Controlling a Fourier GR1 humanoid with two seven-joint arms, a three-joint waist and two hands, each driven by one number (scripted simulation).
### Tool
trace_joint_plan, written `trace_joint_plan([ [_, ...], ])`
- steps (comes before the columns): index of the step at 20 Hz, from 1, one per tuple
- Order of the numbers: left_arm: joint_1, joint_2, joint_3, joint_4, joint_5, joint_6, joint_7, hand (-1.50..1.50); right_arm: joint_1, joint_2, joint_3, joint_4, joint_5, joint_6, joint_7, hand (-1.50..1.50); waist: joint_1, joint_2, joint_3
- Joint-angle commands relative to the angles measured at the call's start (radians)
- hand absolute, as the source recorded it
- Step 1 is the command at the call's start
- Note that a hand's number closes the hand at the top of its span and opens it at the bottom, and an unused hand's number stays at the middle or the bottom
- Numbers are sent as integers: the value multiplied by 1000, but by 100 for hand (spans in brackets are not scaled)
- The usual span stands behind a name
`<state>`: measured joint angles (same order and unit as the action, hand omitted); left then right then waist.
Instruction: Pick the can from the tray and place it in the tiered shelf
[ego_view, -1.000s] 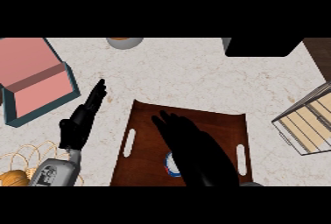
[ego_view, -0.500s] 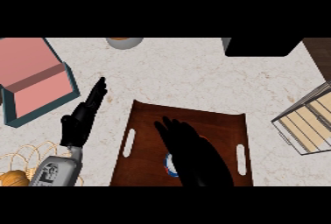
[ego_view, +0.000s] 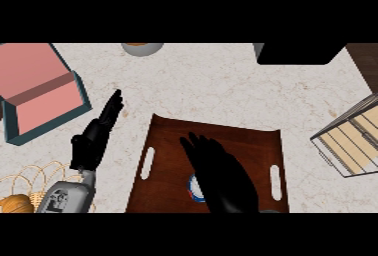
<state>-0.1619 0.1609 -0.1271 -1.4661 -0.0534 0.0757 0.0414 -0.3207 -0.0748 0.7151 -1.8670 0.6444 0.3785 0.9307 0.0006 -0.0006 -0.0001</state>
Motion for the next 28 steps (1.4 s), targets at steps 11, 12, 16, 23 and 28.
trace_joint_plan([
  [11,-22,-42,37,20,-43,-15,-8,0,79,74,96,91,174,-4,10,-150,-1,0,0],
  [12,-78,-15,72,62,-18,-53,-6,0,7,61,-72,215,137,-3,-139,-150,-1,2,0],
  [16,-37,-51,56,22,-47,-38,10,0,69,63,-30,211,189,-22,-164,-150,0,0,0],
  [23,20,-57,73,97,-55,-69,-118,0,74,74,8,208,179,-38,-122,-150,0,0,0],
  [28,31,-71,54,23,-94,-53,-51,0,77,74,12,223,169,-25,-132,-150,1,0,0],
])
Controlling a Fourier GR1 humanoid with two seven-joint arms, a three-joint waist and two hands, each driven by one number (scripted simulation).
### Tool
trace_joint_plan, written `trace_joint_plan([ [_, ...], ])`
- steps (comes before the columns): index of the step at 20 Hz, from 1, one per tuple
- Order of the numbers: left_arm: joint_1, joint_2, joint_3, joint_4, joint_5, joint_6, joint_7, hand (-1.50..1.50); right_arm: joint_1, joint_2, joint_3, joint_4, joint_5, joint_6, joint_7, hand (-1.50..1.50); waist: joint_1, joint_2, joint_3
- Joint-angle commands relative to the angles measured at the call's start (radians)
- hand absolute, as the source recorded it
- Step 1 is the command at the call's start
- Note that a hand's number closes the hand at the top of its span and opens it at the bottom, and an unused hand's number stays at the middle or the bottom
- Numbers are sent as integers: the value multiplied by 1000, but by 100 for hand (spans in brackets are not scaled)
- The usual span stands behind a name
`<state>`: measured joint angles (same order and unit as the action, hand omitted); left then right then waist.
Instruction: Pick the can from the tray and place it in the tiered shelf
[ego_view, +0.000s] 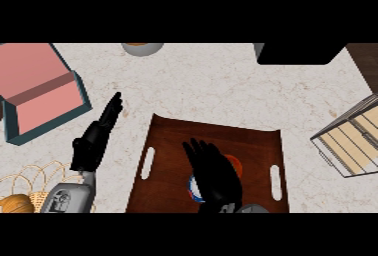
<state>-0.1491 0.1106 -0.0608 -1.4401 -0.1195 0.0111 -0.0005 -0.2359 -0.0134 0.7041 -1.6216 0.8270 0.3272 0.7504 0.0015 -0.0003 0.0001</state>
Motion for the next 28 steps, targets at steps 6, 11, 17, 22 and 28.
trace_joint_plan([
  [6,-58,0,35,25,4,-23,33,0,43,-13,43,10,53,81,-45,150,-4,0,0],
  [11,-29,-52,-7,-19,-47,30,54,0,42,-11,67,5,139,49,-89,150,-3,-1,0],
  [17,-61,-53,-4,-11,-60,17,64,0,83,-18,13,-56,146,37,-159,150,-4,0,0],
  [22,26,-15,47,-54,-2,-13,42,0,383,-416,1,-332,58,-94,-422,150,-55,-14,2],
  [28,45,2,79,-55,-1,3,35,0,600,-618,-168,-508,-140,-217,-682,150,-100,-19,6],
])
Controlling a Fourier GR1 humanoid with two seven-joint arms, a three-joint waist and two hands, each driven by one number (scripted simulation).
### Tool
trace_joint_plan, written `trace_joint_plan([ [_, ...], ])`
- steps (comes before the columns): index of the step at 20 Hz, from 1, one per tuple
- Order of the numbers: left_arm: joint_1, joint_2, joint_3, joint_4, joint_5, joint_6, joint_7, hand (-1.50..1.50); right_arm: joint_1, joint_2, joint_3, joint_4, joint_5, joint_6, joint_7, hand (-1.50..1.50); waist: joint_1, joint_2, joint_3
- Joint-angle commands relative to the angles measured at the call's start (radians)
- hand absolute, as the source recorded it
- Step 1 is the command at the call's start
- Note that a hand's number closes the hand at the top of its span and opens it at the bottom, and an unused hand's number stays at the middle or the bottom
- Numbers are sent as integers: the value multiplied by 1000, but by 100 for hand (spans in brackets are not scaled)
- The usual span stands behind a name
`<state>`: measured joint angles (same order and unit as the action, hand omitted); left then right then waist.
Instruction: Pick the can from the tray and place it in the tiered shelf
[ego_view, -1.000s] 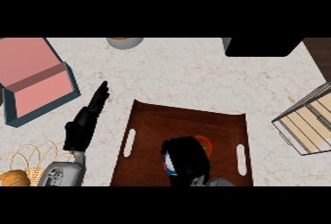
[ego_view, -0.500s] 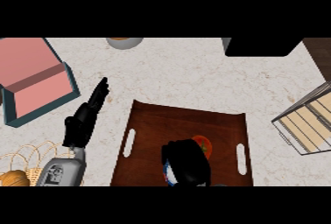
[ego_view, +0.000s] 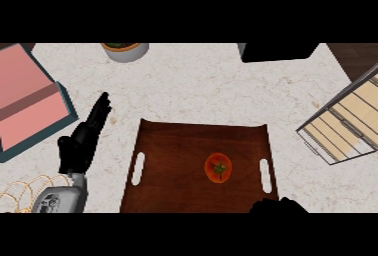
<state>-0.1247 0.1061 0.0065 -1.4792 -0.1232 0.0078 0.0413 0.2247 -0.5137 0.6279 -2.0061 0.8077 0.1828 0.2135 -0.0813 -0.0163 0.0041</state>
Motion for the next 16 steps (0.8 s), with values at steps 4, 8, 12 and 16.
trace_joint_plan([
  [4,21,9,18,-6,-3,13,-14,0,266,-136,-216,-237,-325,-125,-281,150,-27,1,2],
  [8,36,18,24,-30,14,-3,3,0,406,-205,-393,-327,-471,-158,-412,150,-21,-3,1],
  [12,41,14,29,0,10,3,-26,0,500,-235,-618,-394,-645,-146,-475,150,-24,0,-2],
  [16,43,12,23,4,19,-13,-37,0,574,-223,-864,-369,-772,-142,-559,150,-24,-2,-3],
])
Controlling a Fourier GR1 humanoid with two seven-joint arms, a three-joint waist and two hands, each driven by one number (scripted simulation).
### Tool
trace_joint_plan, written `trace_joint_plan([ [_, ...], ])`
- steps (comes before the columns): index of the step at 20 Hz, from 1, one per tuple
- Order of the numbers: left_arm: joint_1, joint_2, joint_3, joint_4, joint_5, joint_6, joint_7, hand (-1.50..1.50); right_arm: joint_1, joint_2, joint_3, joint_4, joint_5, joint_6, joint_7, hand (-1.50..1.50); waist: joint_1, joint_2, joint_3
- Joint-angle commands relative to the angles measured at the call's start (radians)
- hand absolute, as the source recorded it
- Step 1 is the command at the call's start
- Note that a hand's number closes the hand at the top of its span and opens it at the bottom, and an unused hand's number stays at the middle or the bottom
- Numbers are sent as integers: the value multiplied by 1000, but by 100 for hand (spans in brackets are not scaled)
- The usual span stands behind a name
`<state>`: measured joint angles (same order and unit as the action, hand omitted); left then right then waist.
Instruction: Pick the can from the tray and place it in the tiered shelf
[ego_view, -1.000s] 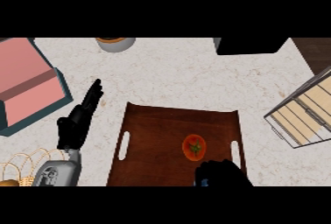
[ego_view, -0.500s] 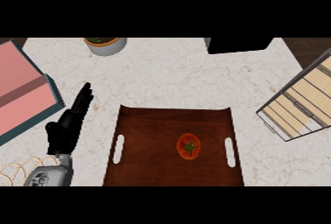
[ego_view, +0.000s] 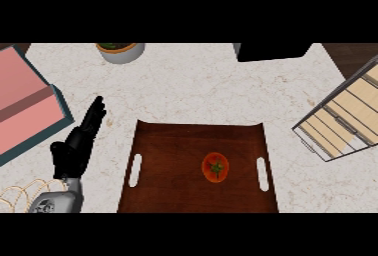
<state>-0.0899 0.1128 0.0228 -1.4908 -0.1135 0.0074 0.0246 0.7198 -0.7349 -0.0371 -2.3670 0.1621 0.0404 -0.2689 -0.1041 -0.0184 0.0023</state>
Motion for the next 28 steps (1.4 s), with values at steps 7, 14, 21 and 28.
trace_joint_plan([
  [7,-4,-31,-59,-28,-30,2,25,0,46,-13,-643,123,-499,115,-99,150,56,8,-3],
  [14,-24,-28,-71,-27,-30,-21,31,0,-19,-106,-975,281,-727,286,14,150,90,15,-3],
  [21,-43,-9,-49,-57,-15,-38,60,0,-162,-227,-1089,373,-825,306,238,150,104,17,-3],
  [28,-70,-37,-50,77,-43,-21,-53,0,-373,-263,-978,491,-668,295,237,150,106,20,-3],
])
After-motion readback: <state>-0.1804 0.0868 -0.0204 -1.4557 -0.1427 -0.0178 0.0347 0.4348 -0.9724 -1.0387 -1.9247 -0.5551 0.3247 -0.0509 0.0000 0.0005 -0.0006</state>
